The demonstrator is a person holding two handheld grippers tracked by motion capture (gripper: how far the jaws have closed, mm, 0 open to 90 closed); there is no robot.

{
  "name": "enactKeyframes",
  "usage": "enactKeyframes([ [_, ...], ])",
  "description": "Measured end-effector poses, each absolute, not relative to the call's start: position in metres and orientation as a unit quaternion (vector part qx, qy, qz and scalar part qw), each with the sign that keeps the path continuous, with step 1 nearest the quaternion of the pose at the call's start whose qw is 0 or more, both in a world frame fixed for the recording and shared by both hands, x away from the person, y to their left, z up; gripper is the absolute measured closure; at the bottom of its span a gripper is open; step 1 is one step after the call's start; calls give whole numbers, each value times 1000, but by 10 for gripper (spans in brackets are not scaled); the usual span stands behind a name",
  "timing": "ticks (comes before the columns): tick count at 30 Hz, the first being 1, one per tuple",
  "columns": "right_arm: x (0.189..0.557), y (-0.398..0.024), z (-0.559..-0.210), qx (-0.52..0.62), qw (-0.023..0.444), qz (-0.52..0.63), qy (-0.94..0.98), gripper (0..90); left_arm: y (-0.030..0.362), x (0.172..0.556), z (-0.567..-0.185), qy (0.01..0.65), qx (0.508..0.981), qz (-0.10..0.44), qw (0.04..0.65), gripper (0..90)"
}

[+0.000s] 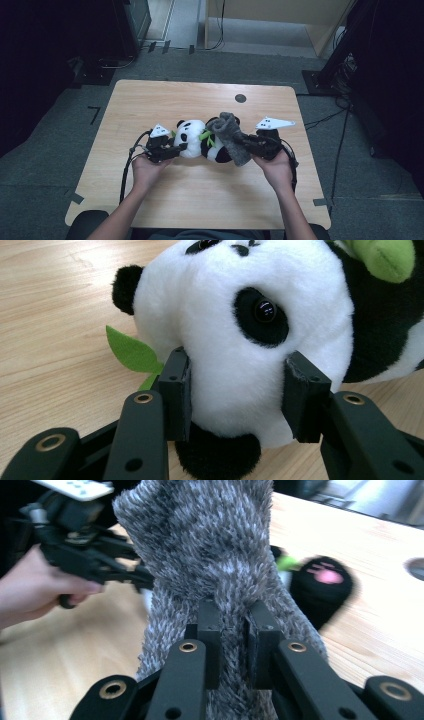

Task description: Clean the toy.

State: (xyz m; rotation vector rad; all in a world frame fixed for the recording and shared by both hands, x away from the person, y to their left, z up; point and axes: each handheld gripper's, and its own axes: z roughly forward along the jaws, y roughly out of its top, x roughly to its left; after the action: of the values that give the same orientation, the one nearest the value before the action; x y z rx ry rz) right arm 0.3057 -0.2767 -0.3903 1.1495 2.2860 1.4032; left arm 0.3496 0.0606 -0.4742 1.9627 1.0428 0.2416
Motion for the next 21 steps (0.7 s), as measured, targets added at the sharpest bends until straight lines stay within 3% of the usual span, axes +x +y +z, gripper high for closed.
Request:
enactKeyframes([
  [8,306,-246,-407,366,96,454,807,812,58,347,-472,417,793,93,435,538],
  [21,317,-277,-420,413,121,436,790,818,60,348,-474,412,793,88,440,536],
])
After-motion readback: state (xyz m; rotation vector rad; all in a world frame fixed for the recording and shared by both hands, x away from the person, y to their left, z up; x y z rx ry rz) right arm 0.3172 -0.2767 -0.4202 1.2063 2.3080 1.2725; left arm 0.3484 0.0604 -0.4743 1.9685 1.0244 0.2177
